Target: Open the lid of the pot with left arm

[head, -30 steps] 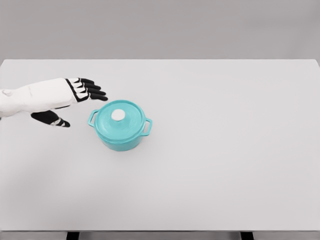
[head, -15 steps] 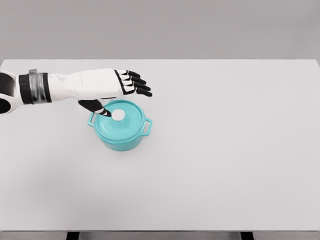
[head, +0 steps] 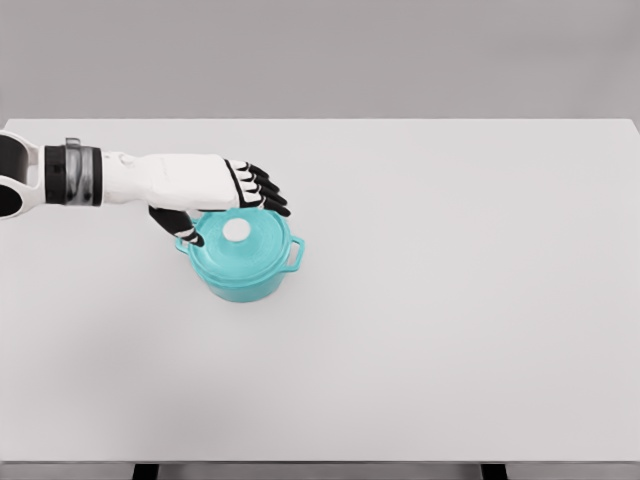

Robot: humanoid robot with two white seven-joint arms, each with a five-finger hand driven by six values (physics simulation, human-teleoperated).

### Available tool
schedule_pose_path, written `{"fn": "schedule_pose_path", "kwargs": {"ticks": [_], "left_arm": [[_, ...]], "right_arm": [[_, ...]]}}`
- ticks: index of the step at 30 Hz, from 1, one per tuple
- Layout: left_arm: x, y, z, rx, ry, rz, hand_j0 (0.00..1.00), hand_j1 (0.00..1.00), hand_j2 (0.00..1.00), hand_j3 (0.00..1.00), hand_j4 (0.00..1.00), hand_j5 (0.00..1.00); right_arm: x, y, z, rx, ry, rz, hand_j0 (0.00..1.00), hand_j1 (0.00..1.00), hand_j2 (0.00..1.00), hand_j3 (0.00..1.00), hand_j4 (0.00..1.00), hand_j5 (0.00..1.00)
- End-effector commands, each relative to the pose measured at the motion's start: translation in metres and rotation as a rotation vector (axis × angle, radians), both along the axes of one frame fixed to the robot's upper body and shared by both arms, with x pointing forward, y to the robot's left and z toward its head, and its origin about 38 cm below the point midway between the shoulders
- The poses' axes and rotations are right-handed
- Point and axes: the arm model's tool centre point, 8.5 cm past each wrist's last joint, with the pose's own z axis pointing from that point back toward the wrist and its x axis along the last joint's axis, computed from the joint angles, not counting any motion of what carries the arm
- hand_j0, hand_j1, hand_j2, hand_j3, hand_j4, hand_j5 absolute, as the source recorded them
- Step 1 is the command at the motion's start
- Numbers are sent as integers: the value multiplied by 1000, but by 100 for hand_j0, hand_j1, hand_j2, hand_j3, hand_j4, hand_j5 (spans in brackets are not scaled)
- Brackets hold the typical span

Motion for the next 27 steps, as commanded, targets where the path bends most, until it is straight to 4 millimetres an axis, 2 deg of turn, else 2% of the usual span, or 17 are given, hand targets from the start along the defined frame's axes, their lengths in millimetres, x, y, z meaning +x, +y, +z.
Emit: {"fn": "schedule_pose_path", "kwargs": {"ticks": [1, 2, 5, 8, 13, 15, 18, 26, 27], "left_arm": [[2, 2, 0, -3, 4, 13, 100, 100, 100, 100, 100, 100], [7, 7, -2, 3, 7, 32, 100, 100, 100, 100, 100, 100], [19, 3, -13, 0, 25, 55, 100, 100, 100, 100, 100, 100], [19, -9, -17, -1, 27, 33, 100, 100, 100, 100, 100, 100], [18, -11, -19, 1, 25, 28, 100, 100, 100, 100, 100, 100], [18, -9, -21, 16, 25, 30, 95, 95, 95, 95, 95, 95], [18, -8, -22, 25, 21, 31, 81, 81, 81, 81, 81, 81], [14, -8, -34, 70, 52, 20, 77, 77, 77, 77, 77, 77], [14, -8, -36, 71, 54, 19, 72, 72, 72, 72, 72, 72]], "right_arm": [[0, 0, 0, 0, 0, 0, 100, 100, 100, 100, 100, 100], [0, 0, 0, 0, 0, 0, 100, 100, 100, 100, 100, 100], [0, 0, 0, 0, 0, 2, 100, 100, 100, 100, 100, 100], [0, 0, 0, 0, 0, 0, 100, 100, 100, 100, 100, 100], [0, 0, 0, 0, 0, 0, 100, 100, 100, 100, 100, 100], [0, 0, 0, 0, 0, 0, 100, 100, 100, 100, 100, 100], [1, 0, 0, 1, -3, 1, 100, 100, 100, 100, 100, 100], [0, 0, 0, 0, 0, 0, 100, 100, 100, 100, 100, 100], [0, 0, 0, 0, 0, 0, 100, 100, 100, 100, 100, 100]]}}
